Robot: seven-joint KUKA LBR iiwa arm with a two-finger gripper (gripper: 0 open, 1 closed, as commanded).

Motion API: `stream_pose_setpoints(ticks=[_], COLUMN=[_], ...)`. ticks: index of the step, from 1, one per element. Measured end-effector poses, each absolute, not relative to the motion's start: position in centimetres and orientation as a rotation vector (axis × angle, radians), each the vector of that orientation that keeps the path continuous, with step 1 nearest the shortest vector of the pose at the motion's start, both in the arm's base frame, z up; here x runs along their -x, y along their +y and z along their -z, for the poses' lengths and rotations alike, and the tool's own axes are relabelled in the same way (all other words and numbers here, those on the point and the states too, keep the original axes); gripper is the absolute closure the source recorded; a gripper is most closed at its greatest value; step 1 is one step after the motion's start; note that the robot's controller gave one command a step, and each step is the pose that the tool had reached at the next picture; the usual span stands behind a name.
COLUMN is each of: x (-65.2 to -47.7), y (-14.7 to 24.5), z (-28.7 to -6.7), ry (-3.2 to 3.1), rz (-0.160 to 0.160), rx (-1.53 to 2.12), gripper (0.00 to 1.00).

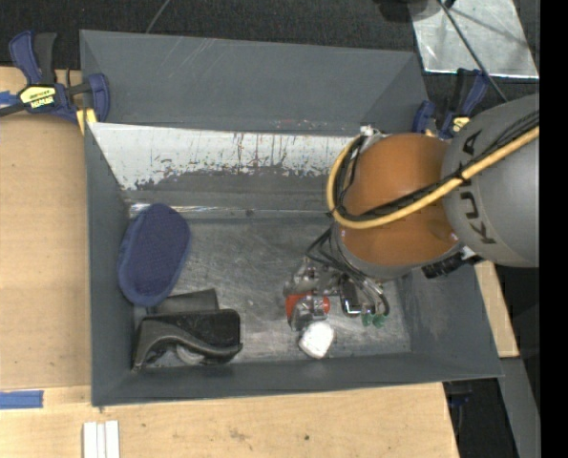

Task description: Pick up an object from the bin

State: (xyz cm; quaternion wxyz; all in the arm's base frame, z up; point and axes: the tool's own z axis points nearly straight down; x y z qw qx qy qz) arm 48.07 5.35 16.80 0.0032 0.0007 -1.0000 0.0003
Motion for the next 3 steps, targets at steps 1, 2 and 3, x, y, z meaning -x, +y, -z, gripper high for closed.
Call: stream_pose_setpoints(ticks=[1,2,3], x=[-49.0,-48.4,-50.4], y=[0.6,1.8,0.5], z=[-7.7,-10.1,-10.0], ry=[-3.148,-3.105,-3.144], rz=[0.008,0.000,0.000], rx=[-0.317,-0.507,-0.112], gripper=[0.00,0.00,0.00])
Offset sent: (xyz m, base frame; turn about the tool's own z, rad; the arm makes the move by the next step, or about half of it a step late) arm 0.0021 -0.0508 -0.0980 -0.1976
